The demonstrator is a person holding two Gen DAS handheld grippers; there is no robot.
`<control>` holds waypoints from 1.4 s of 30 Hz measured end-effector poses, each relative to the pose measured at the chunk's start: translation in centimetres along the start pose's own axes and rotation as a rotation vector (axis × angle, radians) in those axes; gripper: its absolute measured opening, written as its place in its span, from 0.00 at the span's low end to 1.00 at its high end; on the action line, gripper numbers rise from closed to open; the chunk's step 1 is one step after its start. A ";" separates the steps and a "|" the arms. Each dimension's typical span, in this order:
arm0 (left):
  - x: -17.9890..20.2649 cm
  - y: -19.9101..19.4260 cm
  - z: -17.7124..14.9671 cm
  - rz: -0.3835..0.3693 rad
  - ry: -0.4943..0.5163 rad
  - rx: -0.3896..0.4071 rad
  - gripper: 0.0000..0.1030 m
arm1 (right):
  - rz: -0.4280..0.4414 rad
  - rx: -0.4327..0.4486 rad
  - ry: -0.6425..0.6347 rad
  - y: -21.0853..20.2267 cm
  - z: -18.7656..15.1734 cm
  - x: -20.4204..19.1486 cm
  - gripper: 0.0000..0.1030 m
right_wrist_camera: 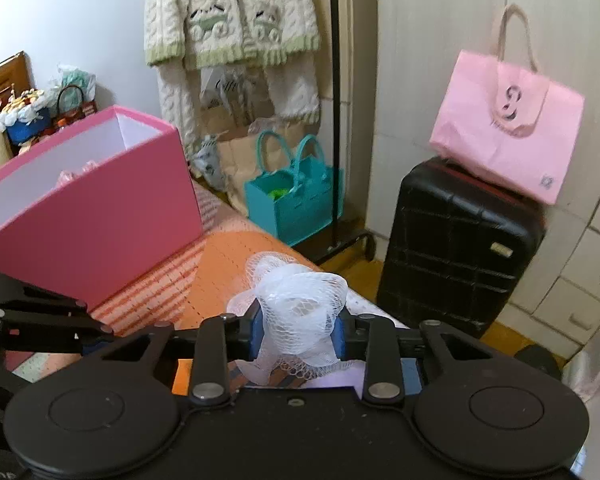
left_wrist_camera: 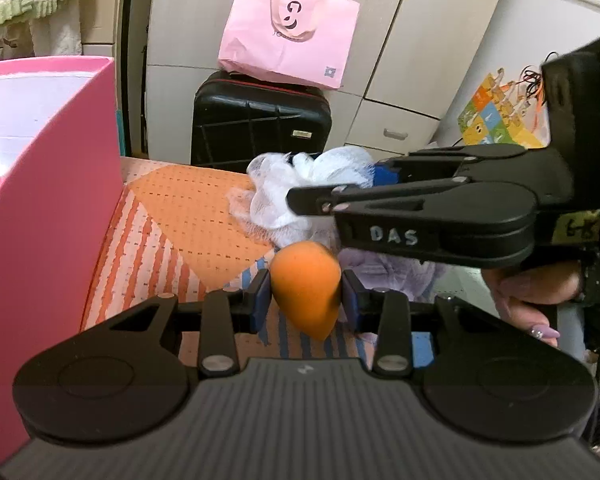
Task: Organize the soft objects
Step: 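Grasp the orange makeup sponge with the left gripper while the right grasps the white bath puff, then lift the orange sponge and white bath puff toward the pink box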
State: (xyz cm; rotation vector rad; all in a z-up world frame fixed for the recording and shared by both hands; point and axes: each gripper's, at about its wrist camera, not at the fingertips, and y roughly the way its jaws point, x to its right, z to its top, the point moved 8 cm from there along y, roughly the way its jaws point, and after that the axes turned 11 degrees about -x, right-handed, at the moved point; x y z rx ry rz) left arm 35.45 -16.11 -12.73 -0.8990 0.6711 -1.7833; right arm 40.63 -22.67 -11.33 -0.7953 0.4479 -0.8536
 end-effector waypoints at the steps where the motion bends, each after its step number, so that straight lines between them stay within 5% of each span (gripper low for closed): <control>1: 0.0 -0.3 -0.1 -0.005 -0.002 0.004 0.35 | -0.003 0.011 0.003 -0.5 0.1 -0.1 0.34; 14: 0.7 -4.2 -2.4 -0.055 0.019 -0.013 0.35 | -0.066 0.096 0.046 -7.0 -0.8 -3.1 0.33; 26: 1.4 -6.5 -6.7 -0.167 0.048 -0.087 0.35 | -0.062 0.081 0.142 -10.0 -6.6 -6.0 0.34; 42: 0.8 -10.5 -13.3 -0.189 0.160 -0.199 0.35 | -0.029 0.032 0.233 -13.2 -14.0 -10.6 0.34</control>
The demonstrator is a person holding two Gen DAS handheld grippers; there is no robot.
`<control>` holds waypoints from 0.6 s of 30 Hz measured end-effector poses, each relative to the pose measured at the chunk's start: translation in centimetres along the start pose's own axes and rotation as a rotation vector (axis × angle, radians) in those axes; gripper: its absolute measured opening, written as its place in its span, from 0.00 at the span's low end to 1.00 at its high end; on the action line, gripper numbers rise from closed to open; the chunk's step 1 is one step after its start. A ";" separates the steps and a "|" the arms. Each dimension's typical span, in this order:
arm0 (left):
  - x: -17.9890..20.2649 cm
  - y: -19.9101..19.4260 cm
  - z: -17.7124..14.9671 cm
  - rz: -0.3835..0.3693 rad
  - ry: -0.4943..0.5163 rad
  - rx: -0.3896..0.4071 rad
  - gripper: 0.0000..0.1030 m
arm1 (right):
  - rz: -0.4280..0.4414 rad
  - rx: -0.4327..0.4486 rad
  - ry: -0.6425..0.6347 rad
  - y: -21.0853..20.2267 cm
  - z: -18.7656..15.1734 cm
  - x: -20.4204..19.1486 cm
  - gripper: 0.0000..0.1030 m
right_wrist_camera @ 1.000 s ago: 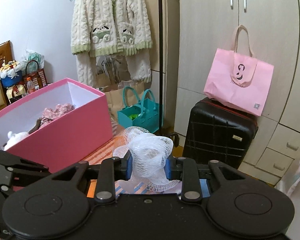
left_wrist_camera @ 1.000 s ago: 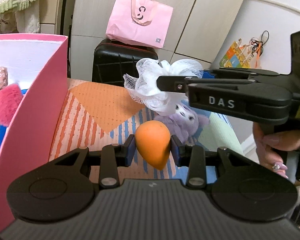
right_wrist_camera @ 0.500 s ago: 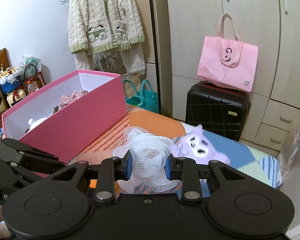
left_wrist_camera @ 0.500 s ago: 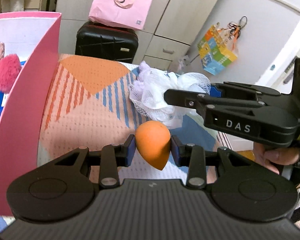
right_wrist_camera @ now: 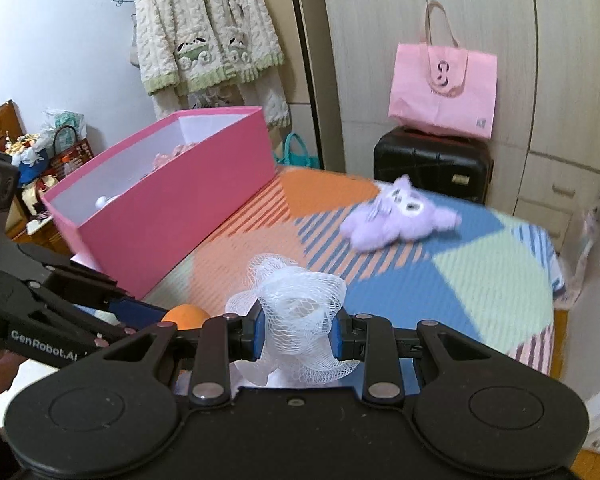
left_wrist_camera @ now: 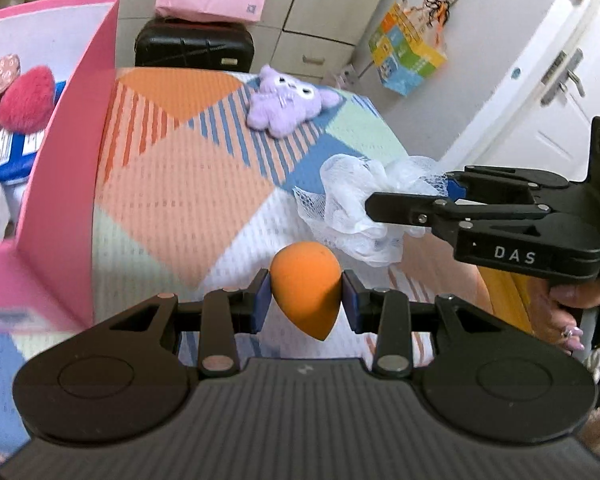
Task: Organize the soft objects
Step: 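Lift the orange sponge and white bath puff toward the pink box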
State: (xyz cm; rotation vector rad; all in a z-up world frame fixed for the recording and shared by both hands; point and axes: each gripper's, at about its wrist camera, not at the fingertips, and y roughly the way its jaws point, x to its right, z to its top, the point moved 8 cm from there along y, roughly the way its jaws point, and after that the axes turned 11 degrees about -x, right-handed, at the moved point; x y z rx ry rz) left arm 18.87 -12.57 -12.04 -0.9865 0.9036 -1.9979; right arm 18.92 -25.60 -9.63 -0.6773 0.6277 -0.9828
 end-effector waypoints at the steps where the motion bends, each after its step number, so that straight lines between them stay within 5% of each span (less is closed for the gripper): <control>1: 0.0 -0.2 -0.4 -0.004 0.004 -0.006 0.35 | 0.004 -0.005 0.005 -0.1 -0.4 -0.3 0.34; 13: -0.6 -5.1 -4.2 -0.104 0.023 -0.076 0.35 | 0.125 -0.038 -0.015 -2.7 -2.2 -5.9 0.34; 18: -2.1 -8.3 -4.9 -0.063 0.039 -0.069 0.35 | 0.195 -0.049 -0.058 -4.2 -1.4 -8.0 0.34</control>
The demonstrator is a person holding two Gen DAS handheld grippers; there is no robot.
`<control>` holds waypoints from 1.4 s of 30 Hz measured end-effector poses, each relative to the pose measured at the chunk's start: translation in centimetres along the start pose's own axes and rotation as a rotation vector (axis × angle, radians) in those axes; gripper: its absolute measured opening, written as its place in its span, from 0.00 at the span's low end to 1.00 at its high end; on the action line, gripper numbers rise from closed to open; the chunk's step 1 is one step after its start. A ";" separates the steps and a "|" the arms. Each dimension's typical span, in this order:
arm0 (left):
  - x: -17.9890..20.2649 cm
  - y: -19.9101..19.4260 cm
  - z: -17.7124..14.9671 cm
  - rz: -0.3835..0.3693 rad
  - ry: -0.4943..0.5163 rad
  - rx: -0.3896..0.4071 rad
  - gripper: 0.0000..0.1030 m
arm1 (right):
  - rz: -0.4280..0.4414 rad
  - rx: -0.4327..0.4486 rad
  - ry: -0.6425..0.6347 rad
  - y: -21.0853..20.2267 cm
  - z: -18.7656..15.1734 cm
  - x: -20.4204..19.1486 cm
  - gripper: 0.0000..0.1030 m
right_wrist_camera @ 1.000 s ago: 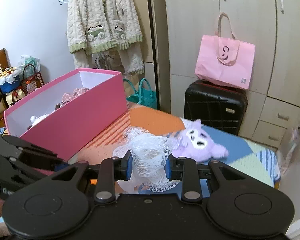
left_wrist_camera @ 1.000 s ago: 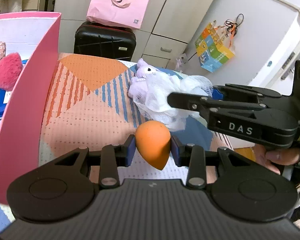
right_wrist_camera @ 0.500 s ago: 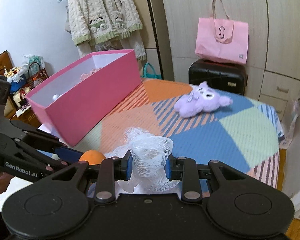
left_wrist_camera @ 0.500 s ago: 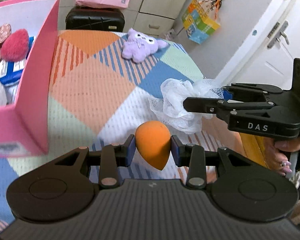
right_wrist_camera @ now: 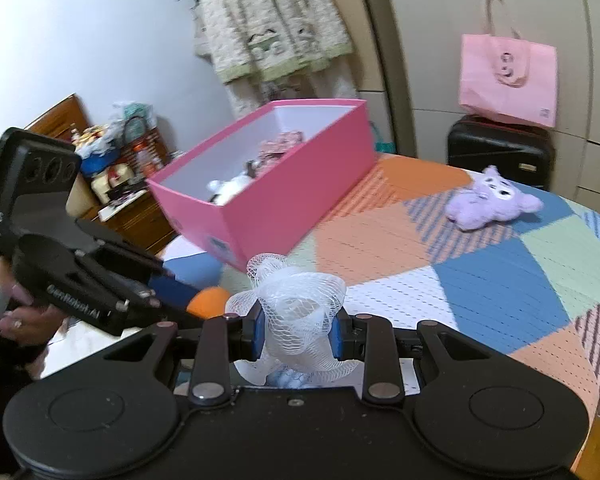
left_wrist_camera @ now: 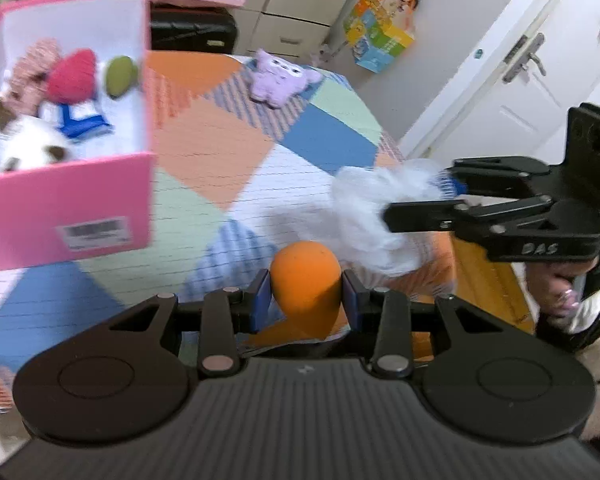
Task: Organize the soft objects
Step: 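Lift the orange sponge and white bath puff toward the pink box, then lower sponge and puff into the pink box and open both grippers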
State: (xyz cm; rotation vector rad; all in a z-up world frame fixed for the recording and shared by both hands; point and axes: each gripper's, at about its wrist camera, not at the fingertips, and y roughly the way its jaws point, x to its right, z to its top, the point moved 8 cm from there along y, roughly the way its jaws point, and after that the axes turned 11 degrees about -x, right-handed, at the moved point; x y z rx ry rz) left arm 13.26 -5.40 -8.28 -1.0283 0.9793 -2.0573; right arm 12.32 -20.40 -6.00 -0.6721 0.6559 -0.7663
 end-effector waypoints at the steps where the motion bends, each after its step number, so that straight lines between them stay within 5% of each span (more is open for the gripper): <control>1: -0.3 -0.6 -0.1 0.007 0.003 0.004 0.35 | 0.007 -0.003 -0.005 -0.1 0.3 -0.3 0.34; 12: -3.9 -7.2 1.0 0.071 0.004 0.152 0.36 | 0.010 0.057 -0.206 1.1 5.9 -6.9 0.34; 24: -11.5 -10.4 5.0 0.104 -0.114 0.289 0.36 | -0.067 0.090 -0.313 5.1 12.6 -8.7 0.34; 35: -16.9 -6.8 10.5 0.172 -0.200 0.271 0.36 | -0.228 -0.083 -0.485 12.8 16.5 -7.8 0.34; 38: -18.2 -5.4 11.4 0.131 -0.244 0.220 0.36 | -0.228 -0.151 -0.506 14.6 16.9 -7.1 0.34; 42: -19.1 -4.3 12.3 0.191 -0.245 0.178 0.36 | -0.207 -0.230 -0.545 16.3 17.3 -6.8 0.35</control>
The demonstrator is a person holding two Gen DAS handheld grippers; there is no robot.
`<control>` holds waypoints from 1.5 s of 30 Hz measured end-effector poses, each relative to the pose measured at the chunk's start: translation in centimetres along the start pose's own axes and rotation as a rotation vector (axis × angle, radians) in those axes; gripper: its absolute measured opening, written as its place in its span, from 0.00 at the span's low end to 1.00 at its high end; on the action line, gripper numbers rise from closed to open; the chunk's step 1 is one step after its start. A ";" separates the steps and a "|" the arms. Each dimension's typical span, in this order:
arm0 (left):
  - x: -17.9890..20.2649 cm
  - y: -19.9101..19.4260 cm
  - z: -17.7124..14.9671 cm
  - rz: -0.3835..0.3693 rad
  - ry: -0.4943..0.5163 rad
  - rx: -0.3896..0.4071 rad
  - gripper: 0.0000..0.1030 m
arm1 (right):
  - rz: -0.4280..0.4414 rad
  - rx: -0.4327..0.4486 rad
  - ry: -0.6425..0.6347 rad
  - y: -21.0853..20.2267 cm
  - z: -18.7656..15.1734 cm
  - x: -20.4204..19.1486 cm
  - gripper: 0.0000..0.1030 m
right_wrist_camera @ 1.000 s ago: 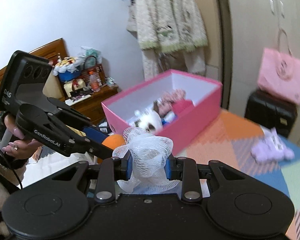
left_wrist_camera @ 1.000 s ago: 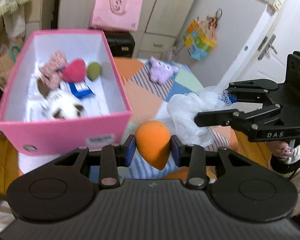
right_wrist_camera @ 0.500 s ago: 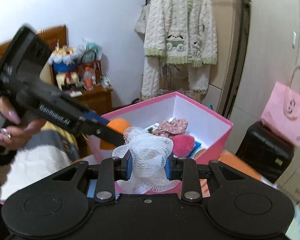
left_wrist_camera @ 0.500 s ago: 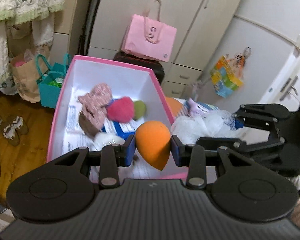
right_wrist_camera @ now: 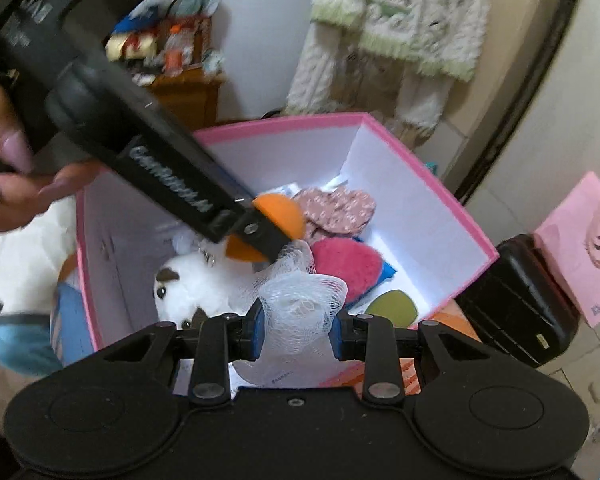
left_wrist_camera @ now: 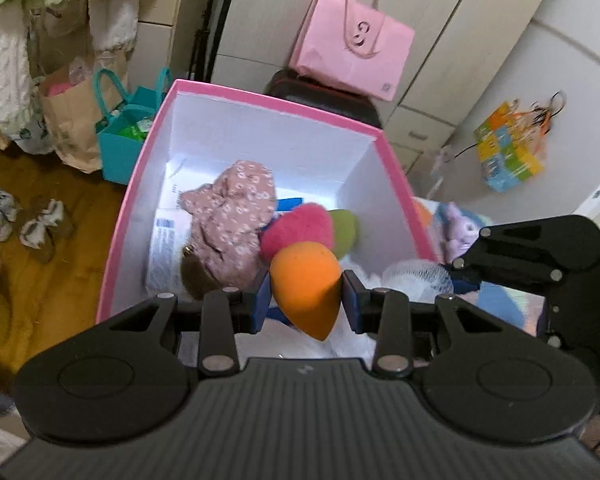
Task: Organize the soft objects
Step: 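Lower sponge and puff into the pink box and open both grippers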
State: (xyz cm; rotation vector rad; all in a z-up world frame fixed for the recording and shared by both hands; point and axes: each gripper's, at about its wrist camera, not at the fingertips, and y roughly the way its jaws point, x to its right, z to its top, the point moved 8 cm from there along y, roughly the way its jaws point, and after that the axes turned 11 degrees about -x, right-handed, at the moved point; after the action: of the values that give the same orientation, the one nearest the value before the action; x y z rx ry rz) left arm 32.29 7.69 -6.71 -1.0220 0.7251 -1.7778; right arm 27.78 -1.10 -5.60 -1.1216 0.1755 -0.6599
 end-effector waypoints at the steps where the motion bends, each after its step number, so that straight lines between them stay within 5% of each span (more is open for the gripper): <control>1: -0.1 0.3 0.2 0.014 0.006 -0.007 0.36 | 0.019 -0.020 -0.016 0.4 0.0 -0.1 0.35; 8: -0.2 2.2 0.8 0.066 0.033 -0.068 0.36 | 0.034 -0.050 -0.066 2.3 0.5 -1.0 0.41; 16: -0.2 2.9 0.9 0.058 0.033 -0.084 0.41 | -0.003 -0.011 -0.007 2.6 0.9 0.0 0.70; 34: 2.2 -6.7 -2.3 0.062 0.155 0.028 0.64 | -0.080 0.087 0.084 -3.4 0.0 -1.9 0.75; 45: 4.8 -11.5 -5.8 0.106 0.274 0.050 0.67 | -0.016 0.109 0.122 -8.2 -2.4 -4.6 0.76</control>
State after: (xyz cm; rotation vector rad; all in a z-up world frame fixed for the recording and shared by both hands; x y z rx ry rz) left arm 21.26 8.10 1.47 -0.7004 0.8815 -1.8524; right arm 19.78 -2.56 -0.38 -0.9799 0.2327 -0.7447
